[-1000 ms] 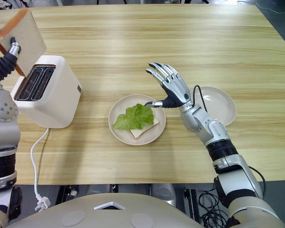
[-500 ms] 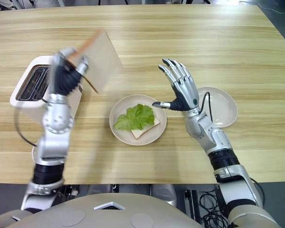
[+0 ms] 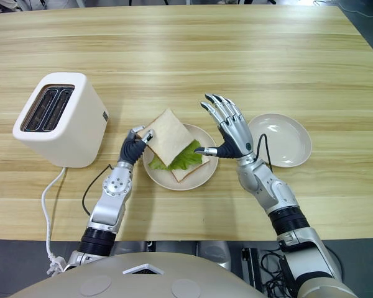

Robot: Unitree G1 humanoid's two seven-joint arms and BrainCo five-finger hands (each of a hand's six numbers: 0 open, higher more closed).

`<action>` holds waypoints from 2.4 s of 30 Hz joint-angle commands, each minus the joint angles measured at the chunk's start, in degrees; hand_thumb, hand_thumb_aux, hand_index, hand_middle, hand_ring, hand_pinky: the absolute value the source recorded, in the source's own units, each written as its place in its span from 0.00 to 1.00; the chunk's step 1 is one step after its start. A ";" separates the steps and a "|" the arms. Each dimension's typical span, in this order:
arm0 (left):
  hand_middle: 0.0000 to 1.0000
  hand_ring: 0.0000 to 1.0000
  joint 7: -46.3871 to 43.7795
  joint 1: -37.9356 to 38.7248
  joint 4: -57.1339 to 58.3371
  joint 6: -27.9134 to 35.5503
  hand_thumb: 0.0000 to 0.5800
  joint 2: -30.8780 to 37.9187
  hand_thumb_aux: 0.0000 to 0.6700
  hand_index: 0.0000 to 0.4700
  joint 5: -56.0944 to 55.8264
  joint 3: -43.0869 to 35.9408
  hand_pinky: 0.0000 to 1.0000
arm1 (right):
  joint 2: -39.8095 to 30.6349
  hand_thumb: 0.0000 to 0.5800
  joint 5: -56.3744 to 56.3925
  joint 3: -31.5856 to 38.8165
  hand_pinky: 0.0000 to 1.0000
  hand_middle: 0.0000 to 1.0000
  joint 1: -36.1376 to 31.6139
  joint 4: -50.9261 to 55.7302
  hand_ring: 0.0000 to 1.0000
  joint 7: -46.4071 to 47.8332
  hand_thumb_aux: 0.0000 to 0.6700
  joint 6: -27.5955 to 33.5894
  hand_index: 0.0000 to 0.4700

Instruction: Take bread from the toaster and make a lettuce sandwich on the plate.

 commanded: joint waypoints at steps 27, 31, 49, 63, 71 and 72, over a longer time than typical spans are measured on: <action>1.00 1.00 -11.44 -2.78 -1.89 2.40 1.00 2.98 1.00 0.98 -6.67 -5.42 1.00 | -0.28 0.00 -2.28 4.70 0.08 0.08 -0.79 3.20 0.08 1.10 0.00 -0.33 0.00; 1.00 1.00 -10.86 -2.55 -5.01 2.52 1.00 4.79 1.00 0.98 -2.69 -8.01 1.00 | -0.12 0.00 -2.21 4.85 0.08 0.08 -1.10 3.56 0.08 1.24 0.00 -0.35 0.00; 1.00 1.00 -8.62 -1.35 -4.19 2.77 1.00 4.37 1.00 0.98 1.61 -10.98 1.00 | -0.42 0.00 -1.96 4.75 0.08 0.08 -1.77 4.56 0.08 1.16 0.00 -0.61 0.00; 1.00 1.00 -5.59 -3.72 2.44 0.02 1.00 4.31 1.00 0.98 2.46 -10.57 1.00 | -1.90 0.00 -1.78 4.09 0.08 0.08 -0.82 4.59 0.08 -1.21 0.00 -1.92 0.00; 1.00 1.00 -5.04 -3.73 3.49 0.21 1.00 4.08 1.00 0.98 2.39 -10.63 1.00 | -4.05 0.00 -2.11 5.32 0.08 0.08 0.42 4.05 0.08 -0.19 0.00 -6.01 0.00; 1.00 1.00 -5.00 -3.73 3.68 0.24 1.00 3.97 1.00 0.98 2.39 -10.74 1.00 | -4.97 0.00 -2.67 5.32 0.08 0.08 1.05 3.32 0.08 -0.51 0.00 -6.92 0.00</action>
